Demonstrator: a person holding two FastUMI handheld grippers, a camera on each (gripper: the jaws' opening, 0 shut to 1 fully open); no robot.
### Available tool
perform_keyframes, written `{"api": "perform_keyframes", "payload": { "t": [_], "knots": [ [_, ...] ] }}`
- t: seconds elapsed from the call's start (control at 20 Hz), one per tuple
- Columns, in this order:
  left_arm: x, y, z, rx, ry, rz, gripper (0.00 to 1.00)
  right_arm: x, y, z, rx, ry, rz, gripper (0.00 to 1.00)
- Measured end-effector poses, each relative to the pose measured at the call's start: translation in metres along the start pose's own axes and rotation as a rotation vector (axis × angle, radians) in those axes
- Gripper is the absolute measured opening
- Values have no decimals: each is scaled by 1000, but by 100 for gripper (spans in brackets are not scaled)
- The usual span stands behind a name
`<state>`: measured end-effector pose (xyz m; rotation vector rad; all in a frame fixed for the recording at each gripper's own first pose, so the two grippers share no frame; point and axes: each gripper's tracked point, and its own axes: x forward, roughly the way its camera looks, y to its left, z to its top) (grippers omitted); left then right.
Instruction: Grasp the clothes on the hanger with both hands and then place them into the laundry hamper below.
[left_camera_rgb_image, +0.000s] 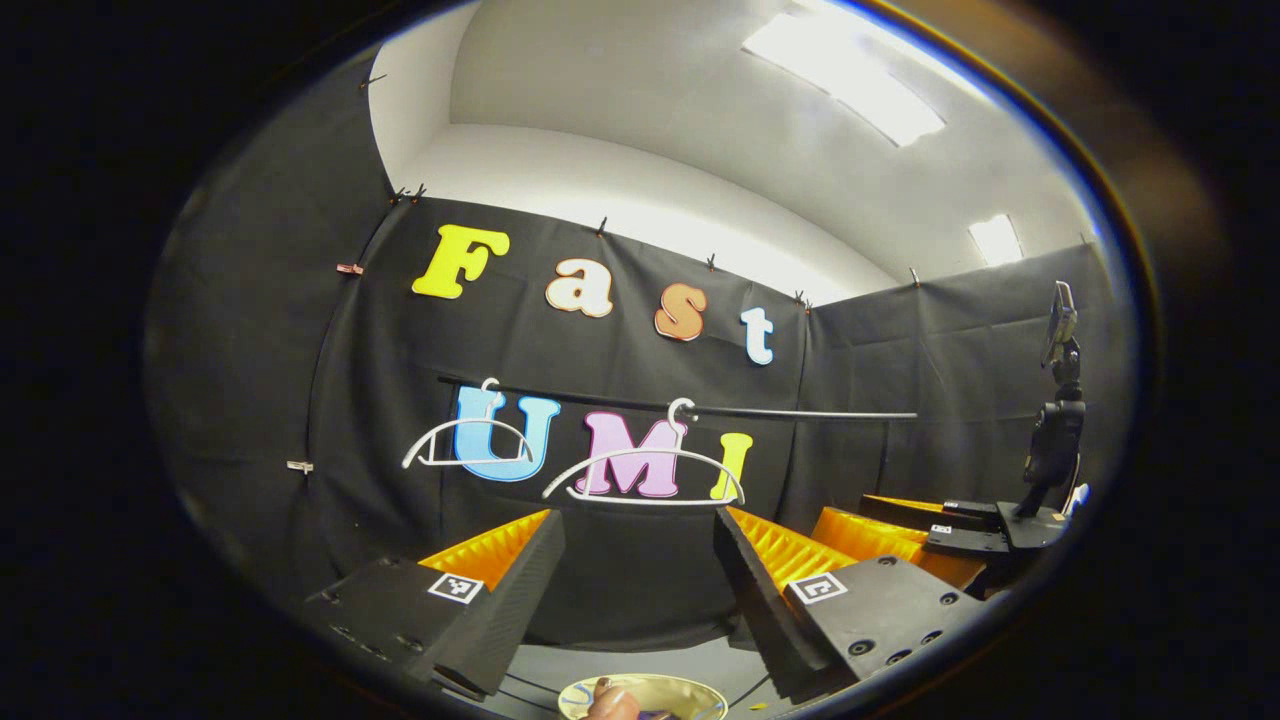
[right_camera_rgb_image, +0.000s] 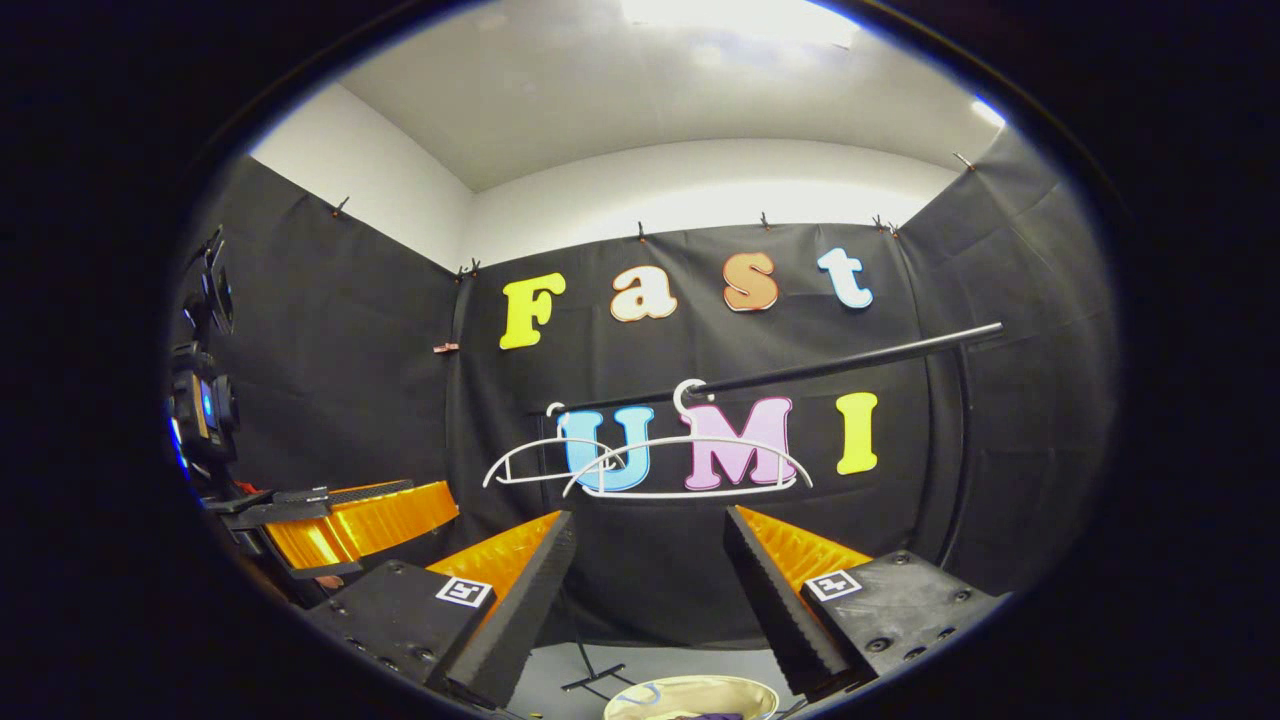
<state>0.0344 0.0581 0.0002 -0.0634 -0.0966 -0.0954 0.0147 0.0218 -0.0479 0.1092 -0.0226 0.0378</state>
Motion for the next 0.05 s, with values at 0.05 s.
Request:
{"api": "perform_keyframes", "payload": {
  "t": [0.05],
  "knots": [
    [0,1,-1,2,-8,-14,97,3,-3,2,6,-4,-7,100]
  ]
}}
